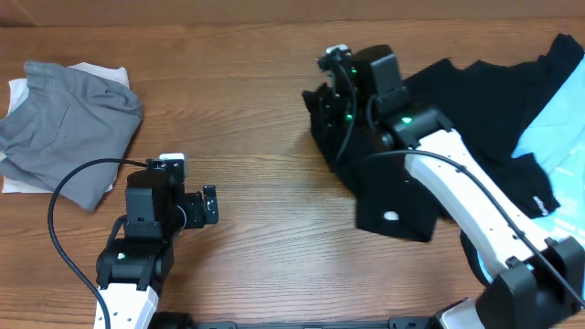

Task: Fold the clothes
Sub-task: 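Drag the black polo shirt leftward onto the table center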

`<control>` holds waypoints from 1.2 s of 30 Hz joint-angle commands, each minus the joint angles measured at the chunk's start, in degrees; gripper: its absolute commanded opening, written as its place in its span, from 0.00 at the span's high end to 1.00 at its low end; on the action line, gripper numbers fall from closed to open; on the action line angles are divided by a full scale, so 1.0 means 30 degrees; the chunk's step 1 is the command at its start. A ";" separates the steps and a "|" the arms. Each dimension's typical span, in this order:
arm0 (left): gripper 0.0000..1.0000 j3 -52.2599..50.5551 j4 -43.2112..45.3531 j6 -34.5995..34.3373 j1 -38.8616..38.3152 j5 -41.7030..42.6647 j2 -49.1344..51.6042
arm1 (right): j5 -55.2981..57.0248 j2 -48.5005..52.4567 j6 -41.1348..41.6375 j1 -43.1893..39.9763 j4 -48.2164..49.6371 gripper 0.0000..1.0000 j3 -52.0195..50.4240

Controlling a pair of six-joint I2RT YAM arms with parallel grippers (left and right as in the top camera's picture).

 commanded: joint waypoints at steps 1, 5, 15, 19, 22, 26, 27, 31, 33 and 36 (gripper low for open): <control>0.00 0.0444 0.0080 -0.0211 0.0131 0.0233 0.0044 | -0.0408 0.1064 0.1173 0.0503 0.2382 0.95 0.0262; 0.00 0.0444 0.0080 -0.0255 0.0131 0.0240 0.0044 | -0.0393 0.2004 0.1297 0.0699 0.4736 0.78 0.0262; 0.00 0.0444 0.1384 -0.4714 0.0131 0.0262 0.0044 | 0.3184 0.0816 0.1333 -0.1362 0.1632 0.00 0.0270; 0.00 0.0444 0.2375 -0.5574 0.0131 0.1005 0.0044 | 0.5923 -0.0794 0.2317 -0.3169 -0.0991 0.00 0.0270; 0.00 0.0444 0.3293 -0.5574 0.0066 0.2280 0.0080 | 0.5974 -0.1894 0.2310 -0.4677 -0.2739 0.00 0.0270; 0.00 0.0444 0.4707 -0.5574 -0.0481 0.3504 0.0743 | 0.5756 -0.2878 0.2310 -0.6557 -0.5581 0.00 0.0270; 0.00 0.0444 0.5049 -0.5574 -0.0765 0.3585 0.1078 | 0.5756 -0.2943 0.2310 -0.6863 -0.6171 0.00 0.0270; 0.00 0.0444 0.7213 -0.6324 -0.2492 0.3614 0.3461 | 0.5748 -0.2922 0.2317 -0.7876 -0.8750 0.00 0.0262; 0.00 0.0444 0.8553 -0.7249 -0.3344 0.3621 0.4809 | 0.5756 -0.2914 0.2317 -0.7985 -0.9260 0.00 0.0262; 0.00 0.0481 1.1234 -0.8386 -0.4867 0.3628 0.7373 | 0.5756 -0.2914 0.2310 -0.8000 -0.9653 0.00 0.0262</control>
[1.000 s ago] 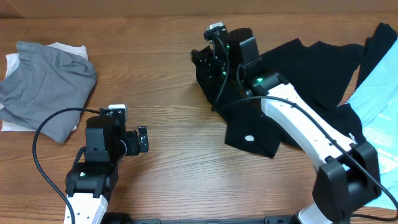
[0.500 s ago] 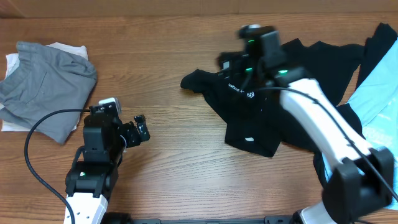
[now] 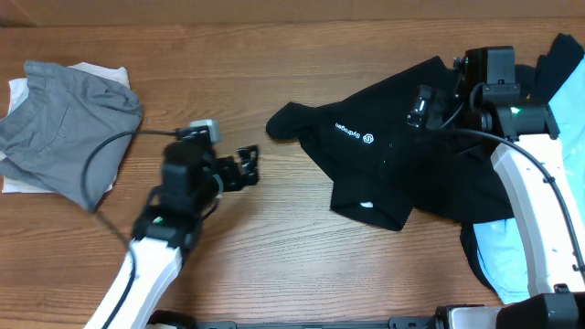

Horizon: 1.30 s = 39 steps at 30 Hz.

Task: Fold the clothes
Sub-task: 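Drag the black polo shirt leftward onto the table center, then grasp the shirt's left edge with the left gripper and pull left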

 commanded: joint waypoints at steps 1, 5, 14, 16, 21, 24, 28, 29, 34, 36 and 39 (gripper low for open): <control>0.00 0.0379 0.2543 -0.2113 -0.1865 0.0408 0.3038 | 0.0160 -0.0066 0.0087 -0.0015 -0.0270 0.00 0.0175; 0.04 0.1770 0.4153 -0.3162 -0.3570 0.0415 0.7140 | 0.0160 -0.0066 0.0087 -0.0015 -0.0576 0.00 0.0175; 0.08 0.8670 -0.0117 -0.3140 -0.4583 0.1049 1.4039 | 0.0168 -0.0066 0.0080 -0.0015 -0.1137 0.00 0.0175; 0.10 0.9755 -0.0401 -0.3322 -0.4605 0.1064 1.5110 | 0.0168 -0.0066 0.0087 -0.0015 -0.1260 0.00 0.0175; 0.21 1.1329 -0.0357 -0.4554 -0.4758 0.1559 1.7252 | 0.0168 -0.0066 0.0087 -0.0015 -0.1319 0.00 0.0175; 0.37 1.1752 -0.0342 -0.5005 -0.5049 0.1588 1.8141 | 0.0168 -0.0066 0.0080 -0.0029 -0.1311 0.00 0.0175; 0.85 1.1781 -0.0401 -0.5064 -0.5391 0.1894 1.8440 | 0.0175 -0.0066 0.0015 -0.0029 -0.1319 0.00 0.0175; 0.96 1.1788 -0.0495 -0.5064 -0.5413 0.1953 1.8367 | 0.0175 -0.0066 0.0015 -0.0029 -0.1311 0.00 0.0175; 0.96 1.1999 -0.2725 -0.3803 -0.4889 0.1683 1.7602 | 0.0182 -0.0066 0.0022 -0.0044 -0.1370 0.00 0.0175; 0.96 1.2415 -0.4976 -0.2229 -0.3847 0.0393 1.6473 | 0.0182 -0.0066 0.0022 -0.0066 -0.1421 0.00 0.0175; 0.96 1.3311 -0.6870 -0.0765 -0.2244 -0.1020 1.5220 | 0.0182 -0.0066 0.0022 -0.0066 -0.1545 0.00 0.0175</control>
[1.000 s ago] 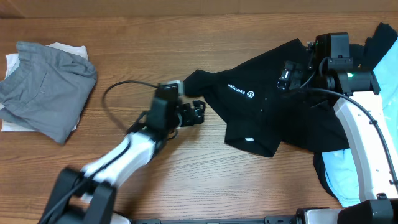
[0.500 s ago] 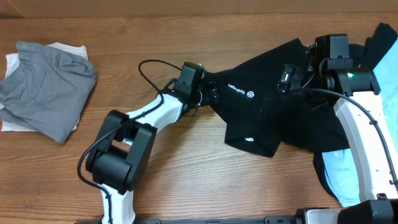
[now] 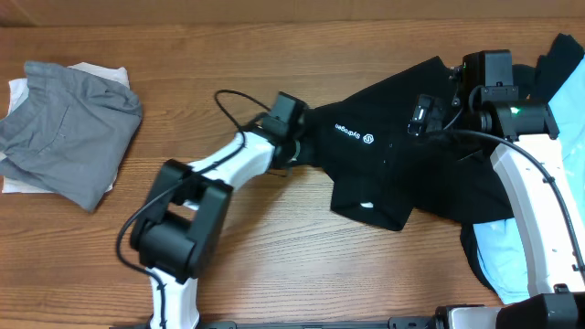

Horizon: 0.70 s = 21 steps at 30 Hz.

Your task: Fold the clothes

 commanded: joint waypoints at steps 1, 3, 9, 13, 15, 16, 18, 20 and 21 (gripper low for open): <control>0.96 0.1392 -0.1617 0.3067 0.2747 -0.2455 -0.2055 | 0.0182 -0.0066 0.0029 -0.0058 -0.0015 0.00 0.0175; 0.96 0.2572 -0.2127 0.4138 0.4131 -0.2688 -0.2616 | 0.0175 -0.0066 0.0029 -0.0058 -0.0007 0.00 0.0175; 0.94 0.7453 -0.3089 0.4765 0.7949 -0.2849 -0.2769 | 0.0175 -0.0066 0.0029 -0.0058 -0.0138 0.00 0.0175; 0.53 0.8677 -0.3461 0.4838 0.8867 -0.2841 -0.2769 | 0.0175 -0.0066 0.0029 -0.0058 -0.0160 0.00 0.0175; 0.02 0.8765 -0.4874 0.4830 0.8976 -0.2237 -0.2776 | 0.0175 -0.0066 0.0029 -0.0058 -0.0211 0.00 0.0175; 0.00 0.8757 -0.5523 0.4830 0.8961 -0.1851 -0.2776 | 0.0175 -0.0066 0.0029 -0.0058 -0.0219 0.00 0.0175; 0.00 0.8757 -0.7322 0.4823 0.8801 -0.0823 -0.2769 | 0.0175 -0.0066 0.0029 -0.0058 -0.0226 0.00 0.0175; 0.00 0.8757 -0.9391 0.4816 0.8524 0.0750 -0.2769 | 0.0175 -0.0066 0.0029 -0.0058 -0.0226 0.00 0.0175; 0.00 0.8750 -1.0448 0.4809 0.8349 0.1341 -0.2769 | 0.0175 -0.0066 0.0029 -0.0058 -0.0226 0.00 0.0175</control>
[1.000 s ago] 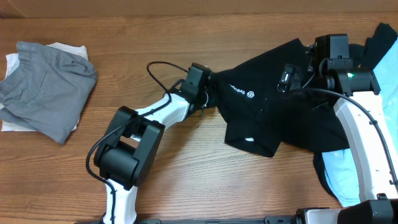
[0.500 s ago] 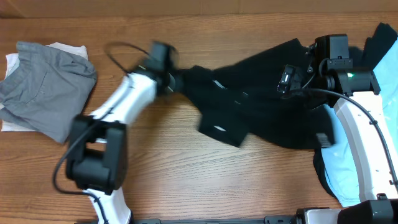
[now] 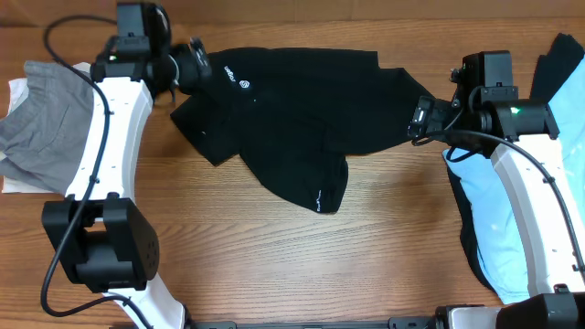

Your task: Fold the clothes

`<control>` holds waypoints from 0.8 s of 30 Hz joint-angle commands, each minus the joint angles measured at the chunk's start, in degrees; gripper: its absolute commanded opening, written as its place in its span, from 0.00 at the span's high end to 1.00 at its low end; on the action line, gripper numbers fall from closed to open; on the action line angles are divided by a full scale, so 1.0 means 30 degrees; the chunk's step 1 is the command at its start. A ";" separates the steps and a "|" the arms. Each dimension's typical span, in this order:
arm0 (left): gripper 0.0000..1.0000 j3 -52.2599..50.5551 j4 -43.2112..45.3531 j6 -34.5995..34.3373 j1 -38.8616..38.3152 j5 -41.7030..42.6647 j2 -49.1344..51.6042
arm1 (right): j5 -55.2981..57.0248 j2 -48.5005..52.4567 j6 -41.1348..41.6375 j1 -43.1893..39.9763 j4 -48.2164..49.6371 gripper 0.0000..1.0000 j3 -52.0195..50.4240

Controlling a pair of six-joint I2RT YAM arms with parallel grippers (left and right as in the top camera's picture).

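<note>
A black garment (image 3: 302, 110) with small white logos hangs stretched between both arms, sagging toward the table in the middle. My left gripper (image 3: 196, 66) at the upper left is shut on its left end. At the right, my right gripper (image 3: 422, 117) is shut on its other end. A fold with a white mark droops at the lower middle.
A folded grey garment (image 3: 64, 137) lies on white cloth at the far left. A light blue garment (image 3: 503, 228) and more black clothing (image 3: 562, 59) are heaped at the right edge. Bare wooden table (image 3: 302, 265) runs along the front.
My left gripper, then at the black garment's left tip near the table's middle, is now far up and left, holding that end. The garment is pulled out wide; my right gripper stayed put.
My right gripper was bunched in the black garment mid-table while the left arm rested at the front left. Then the right gripper held the garment at the right and the left arm reached over. The left gripper met its left tip, and now holds it stretched.
</note>
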 commanded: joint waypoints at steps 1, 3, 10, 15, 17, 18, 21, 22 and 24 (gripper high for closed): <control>0.00 0.0058 -0.2965 0.0335 -0.0838 0.3169 -0.0197 | 0.0182 -0.0066 0.0036 -0.0058 0.0007 0.00 0.0175; 0.00 -0.0146 -0.4779 0.0211 -0.1494 0.3461 -0.0197 | 0.0182 -0.0066 0.0036 -0.0058 -0.0044 0.00 0.0175; 0.00 -0.3468 -0.6025 -0.2288 -0.4991 0.3570 -0.0182 | 0.0182 -0.0066 0.0036 -0.0058 -0.0124 0.00 0.0175; 0.00 -0.6841 -0.3723 -0.6397 -0.6958 0.3934 -0.0182 | 0.0182 -0.0066 0.0022 -0.0058 -0.0204 0.00 0.0175; 0.02 -0.8648 -0.1435 -0.8247 -0.7883 0.4007 -0.0182 | 0.0182 -0.0066 0.0022 -0.0058 -0.0204 0.00 0.0175; 0.02 -0.9049 -0.0940 -0.8874 -0.8072 0.3701 -0.0182 | 0.0182 -0.0066 0.0029 -0.0058 -0.0204 0.00 0.0175; 0.05 -1.0360 0.0962 -1.0950 -0.8604 0.2710 -0.0182 | 0.0182 -0.0066 0.0022 -0.0058 -0.0204 0.00 0.0175; 0.06 -1.0542 0.1268 -1.1358 -0.8633 0.2353 -0.0182 | 0.0182 -0.0066 0.0022 -0.0058 -0.0226 0.00 0.0175; 0.06 -1.0826 0.1705 -1.2152 -0.8663 0.1821 -0.0182 | 0.0182 -0.0066 0.0029 -0.0058 -0.0262 0.00 0.0175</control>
